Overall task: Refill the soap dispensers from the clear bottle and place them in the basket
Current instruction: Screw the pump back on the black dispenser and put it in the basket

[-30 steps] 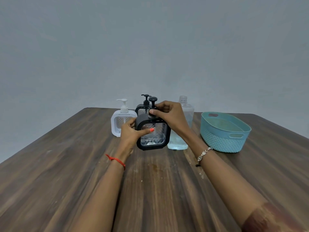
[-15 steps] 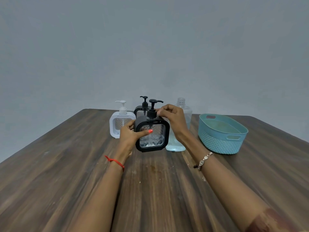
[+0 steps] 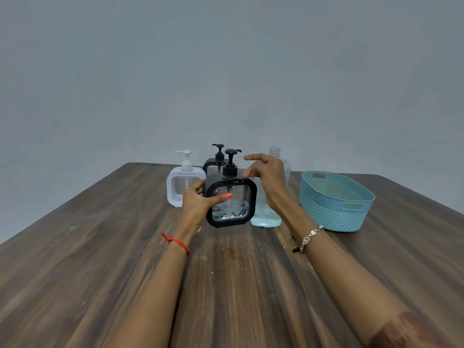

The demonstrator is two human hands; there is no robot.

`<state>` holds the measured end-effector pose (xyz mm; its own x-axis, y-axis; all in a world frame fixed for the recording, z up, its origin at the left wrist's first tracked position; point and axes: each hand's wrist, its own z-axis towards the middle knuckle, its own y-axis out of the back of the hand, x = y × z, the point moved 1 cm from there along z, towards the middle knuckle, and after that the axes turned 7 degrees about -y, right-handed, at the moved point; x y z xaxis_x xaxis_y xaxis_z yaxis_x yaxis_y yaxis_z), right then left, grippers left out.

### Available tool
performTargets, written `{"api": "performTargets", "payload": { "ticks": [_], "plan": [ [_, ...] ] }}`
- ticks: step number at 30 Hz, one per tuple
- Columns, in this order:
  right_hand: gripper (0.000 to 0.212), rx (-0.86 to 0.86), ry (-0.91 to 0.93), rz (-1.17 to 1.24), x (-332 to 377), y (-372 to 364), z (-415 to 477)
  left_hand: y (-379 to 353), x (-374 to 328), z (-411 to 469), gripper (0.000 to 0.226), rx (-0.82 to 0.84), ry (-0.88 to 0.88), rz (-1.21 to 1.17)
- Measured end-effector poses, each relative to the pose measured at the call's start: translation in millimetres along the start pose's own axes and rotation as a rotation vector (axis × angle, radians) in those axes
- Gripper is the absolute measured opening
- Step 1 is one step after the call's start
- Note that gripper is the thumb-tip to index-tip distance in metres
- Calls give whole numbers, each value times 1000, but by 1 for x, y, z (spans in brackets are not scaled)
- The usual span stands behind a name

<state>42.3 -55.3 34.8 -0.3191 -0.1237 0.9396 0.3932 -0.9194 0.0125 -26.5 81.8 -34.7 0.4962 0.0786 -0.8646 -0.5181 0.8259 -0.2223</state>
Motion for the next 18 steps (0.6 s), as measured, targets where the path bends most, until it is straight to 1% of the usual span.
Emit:
{"api": "performTargets", "payload": {
  "ticks": [3, 7, 10, 13, 15, 17, 18],
  "plan": [
    [31, 77, 15, -47, -2, -1, 3, -1, 0, 0, 45, 7, -5, 4],
    [35, 245, -47, -93, -6, -3, 9, -1, 0, -1, 45, 13, -10, -5],
    [39, 216, -60, -237, -6, -3, 11, -1, 1, -1, 49, 30, -8, 18],
    [34, 223, -13, -356, -7, -8, 9, -2, 2, -2, 50, 38, 6, 10],
    [36, 260, -21, -384, -6, -7, 10, -1, 2, -1, 48, 36, 5, 9],
    [29, 327, -65, -365, -2, -5, 11, 0, 1, -1, 49, 38, 3, 14],
    [28, 327, -83, -358, -1, -3, 12, 0, 1, -1, 50, 38, 4, 19]
  ]
}}
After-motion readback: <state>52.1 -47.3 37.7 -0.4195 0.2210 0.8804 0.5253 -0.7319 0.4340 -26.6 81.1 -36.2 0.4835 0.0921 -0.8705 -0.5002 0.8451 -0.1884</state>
